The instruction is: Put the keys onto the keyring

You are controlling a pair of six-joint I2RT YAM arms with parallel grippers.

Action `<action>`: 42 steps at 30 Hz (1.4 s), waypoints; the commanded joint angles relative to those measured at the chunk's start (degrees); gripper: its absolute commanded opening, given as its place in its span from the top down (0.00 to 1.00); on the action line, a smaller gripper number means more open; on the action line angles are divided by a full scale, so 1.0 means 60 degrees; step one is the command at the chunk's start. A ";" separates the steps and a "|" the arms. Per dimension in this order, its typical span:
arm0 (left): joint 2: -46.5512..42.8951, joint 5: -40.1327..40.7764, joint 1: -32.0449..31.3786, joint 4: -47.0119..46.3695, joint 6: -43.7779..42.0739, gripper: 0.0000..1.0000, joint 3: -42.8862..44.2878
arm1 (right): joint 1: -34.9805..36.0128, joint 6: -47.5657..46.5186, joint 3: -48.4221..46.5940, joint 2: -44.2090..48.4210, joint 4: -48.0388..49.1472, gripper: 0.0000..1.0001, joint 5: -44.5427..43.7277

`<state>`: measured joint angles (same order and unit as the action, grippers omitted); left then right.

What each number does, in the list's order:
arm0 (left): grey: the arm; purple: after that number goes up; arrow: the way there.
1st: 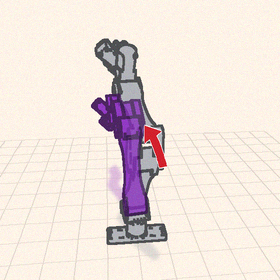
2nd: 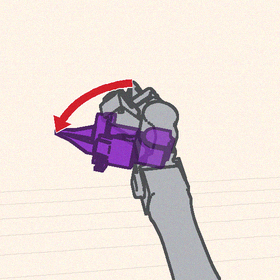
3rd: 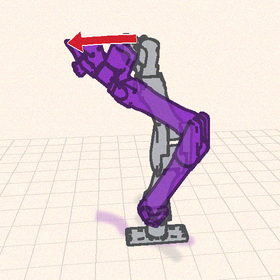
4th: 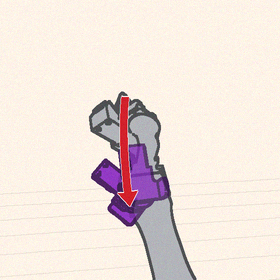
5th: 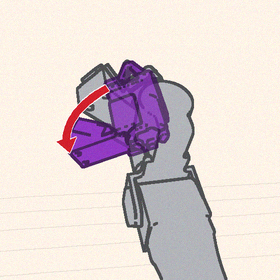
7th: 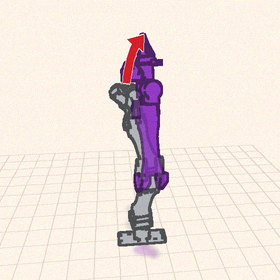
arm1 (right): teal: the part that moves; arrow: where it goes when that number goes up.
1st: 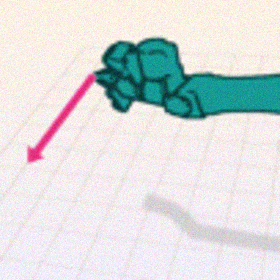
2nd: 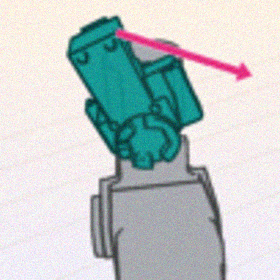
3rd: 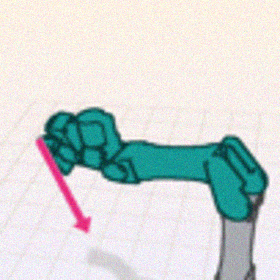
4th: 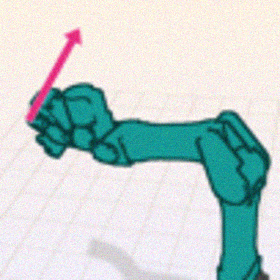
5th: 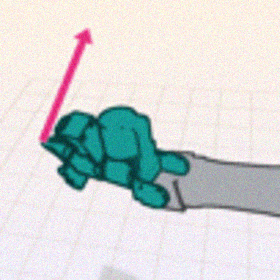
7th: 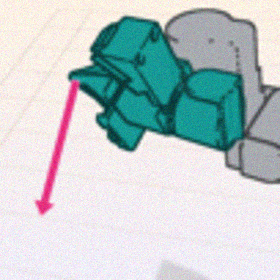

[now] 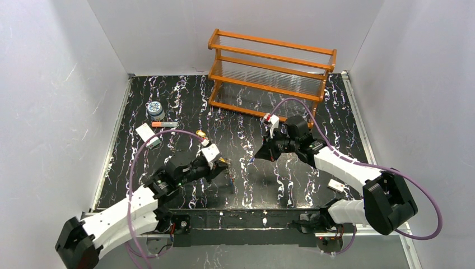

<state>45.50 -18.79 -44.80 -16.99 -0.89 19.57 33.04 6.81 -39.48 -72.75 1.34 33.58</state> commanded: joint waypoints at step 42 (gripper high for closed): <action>0.0963 0.0318 -0.0615 -0.2996 0.0632 1.00 -0.1622 | 0.1395 -0.1530 -0.0440 -0.0590 -0.0076 0.99 0.0777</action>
<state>54.65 -16.40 -48.18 -28.10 -2.35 11.77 38.52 0.38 -40.62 -75.18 -2.46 36.99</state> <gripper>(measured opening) 0.009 0.031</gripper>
